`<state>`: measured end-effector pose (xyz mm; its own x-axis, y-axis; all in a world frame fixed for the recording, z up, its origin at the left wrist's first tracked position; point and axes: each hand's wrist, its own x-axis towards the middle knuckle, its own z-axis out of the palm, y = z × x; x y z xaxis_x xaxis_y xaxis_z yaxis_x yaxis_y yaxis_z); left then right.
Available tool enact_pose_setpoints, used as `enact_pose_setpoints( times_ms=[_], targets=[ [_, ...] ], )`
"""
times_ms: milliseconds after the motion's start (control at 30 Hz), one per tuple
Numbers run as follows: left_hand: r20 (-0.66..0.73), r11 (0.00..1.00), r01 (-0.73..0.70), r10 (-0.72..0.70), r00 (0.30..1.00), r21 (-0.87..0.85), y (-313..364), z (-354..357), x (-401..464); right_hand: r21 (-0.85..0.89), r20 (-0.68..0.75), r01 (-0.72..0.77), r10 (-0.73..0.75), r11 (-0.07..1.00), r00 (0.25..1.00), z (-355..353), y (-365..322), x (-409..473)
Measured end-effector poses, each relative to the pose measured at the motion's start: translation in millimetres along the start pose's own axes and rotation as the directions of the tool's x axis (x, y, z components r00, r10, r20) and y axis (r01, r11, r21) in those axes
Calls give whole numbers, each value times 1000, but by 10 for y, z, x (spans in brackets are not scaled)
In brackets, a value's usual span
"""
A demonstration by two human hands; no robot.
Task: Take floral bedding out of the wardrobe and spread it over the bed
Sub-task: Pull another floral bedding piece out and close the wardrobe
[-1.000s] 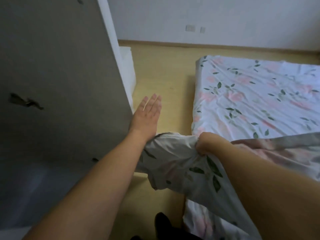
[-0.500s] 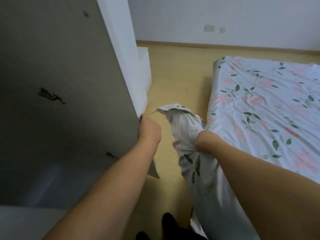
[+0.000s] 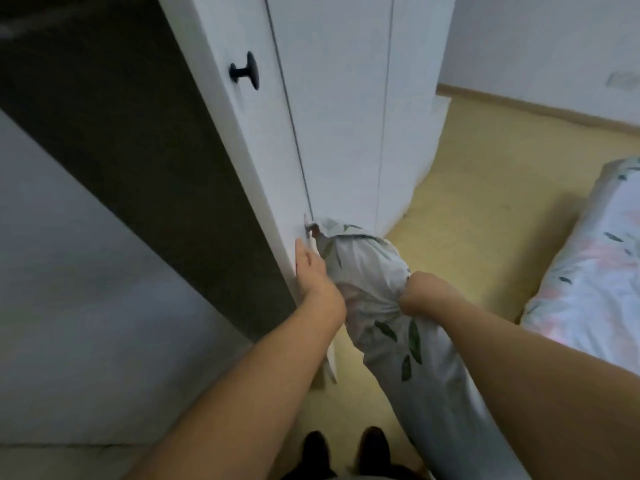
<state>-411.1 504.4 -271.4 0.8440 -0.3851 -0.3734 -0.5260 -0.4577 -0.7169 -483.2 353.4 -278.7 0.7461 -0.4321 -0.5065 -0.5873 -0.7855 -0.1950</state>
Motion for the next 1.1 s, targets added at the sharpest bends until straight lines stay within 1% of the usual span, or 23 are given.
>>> enact_pose_setpoints(
  times_ms=[100,167,233,300,367,433,567,700,833,933,1033,1100],
  targets=[
    [58,981,155,-149,987,-121,-346,285,-44,11,-31,43,-43,999,999,82,-270,-18],
    [110,950,253,-236,966,-185,-585,446,-58,-17,-28,71,-71,997,997,107,-449,-15],
    [168,903,350,-316,934,-249,-829,615,-56,-52,-10,108,-109,993,994,123,-646,-10],
    [199,876,396,-351,915,-276,-1045,786,-44,-86,31,169,-167,982,986,126,-827,-4],
    [180,883,380,-341,923,-275,-1211,957,-27,-115,98,219,-209,969,973,135,-1008,6],
    [128,890,357,-334,934,-285,-1302,1084,13,-140,153,243,-221,960,963,152,-1161,34],
    [43,884,338,-343,938,-322,-1428,1287,113,-167,228,280,-239,945,944,207,-1315,90],
    [-17,888,331,-355,935,-320,-1620,1505,231,-178,275,309,-254,934,927,322,-1385,125],
    [-7,878,315,-341,940,-360,-1701,1597,354,-222,317,362,-284,906,905,454,-1506,186],
    [-17,864,312,-346,938,-395,-1739,1662,436,-290,347,410,-305,865,887,544,-1596,242],
    [-36,888,299,-331,943,-349,-1801,1734,460,-347,363,452,-326,822,873,577,-1659,275],
    [-10,899,300,-319,948,-319,-1788,1731,449,-356,365,474,-347,806,864,581,-1691,281]
  ],
)
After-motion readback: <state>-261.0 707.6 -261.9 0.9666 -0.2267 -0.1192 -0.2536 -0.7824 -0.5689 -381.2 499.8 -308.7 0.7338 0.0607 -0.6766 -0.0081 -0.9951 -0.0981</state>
